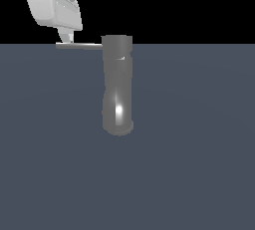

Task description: Turn on the faucet by rotating a designated handle.

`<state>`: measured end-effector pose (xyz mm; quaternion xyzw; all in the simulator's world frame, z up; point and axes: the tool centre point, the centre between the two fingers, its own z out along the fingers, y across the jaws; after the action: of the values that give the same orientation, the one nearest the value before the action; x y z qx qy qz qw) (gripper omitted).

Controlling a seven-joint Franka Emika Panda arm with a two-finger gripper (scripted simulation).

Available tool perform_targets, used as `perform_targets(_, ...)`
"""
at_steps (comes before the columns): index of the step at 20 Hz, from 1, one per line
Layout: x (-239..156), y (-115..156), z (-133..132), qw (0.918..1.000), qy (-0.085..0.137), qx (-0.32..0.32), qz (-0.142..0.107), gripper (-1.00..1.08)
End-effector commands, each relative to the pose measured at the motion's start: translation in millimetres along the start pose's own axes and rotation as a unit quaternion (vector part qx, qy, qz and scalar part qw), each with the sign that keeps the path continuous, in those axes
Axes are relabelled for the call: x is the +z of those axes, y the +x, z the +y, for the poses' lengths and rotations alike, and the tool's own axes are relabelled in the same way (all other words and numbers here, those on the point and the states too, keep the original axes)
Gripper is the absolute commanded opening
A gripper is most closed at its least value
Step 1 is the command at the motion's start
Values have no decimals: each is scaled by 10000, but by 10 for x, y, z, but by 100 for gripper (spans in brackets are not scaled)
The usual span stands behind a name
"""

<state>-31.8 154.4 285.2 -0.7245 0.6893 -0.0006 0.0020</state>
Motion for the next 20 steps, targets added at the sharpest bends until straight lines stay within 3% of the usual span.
perform_targets(1,2,17,97,10000,-20,6,10,-100)
perform_targets(15,-2,50,540,10000,-18,9,10,-100)
perform_targets(20,-4,142,570,10000,-1,23,11,-100)
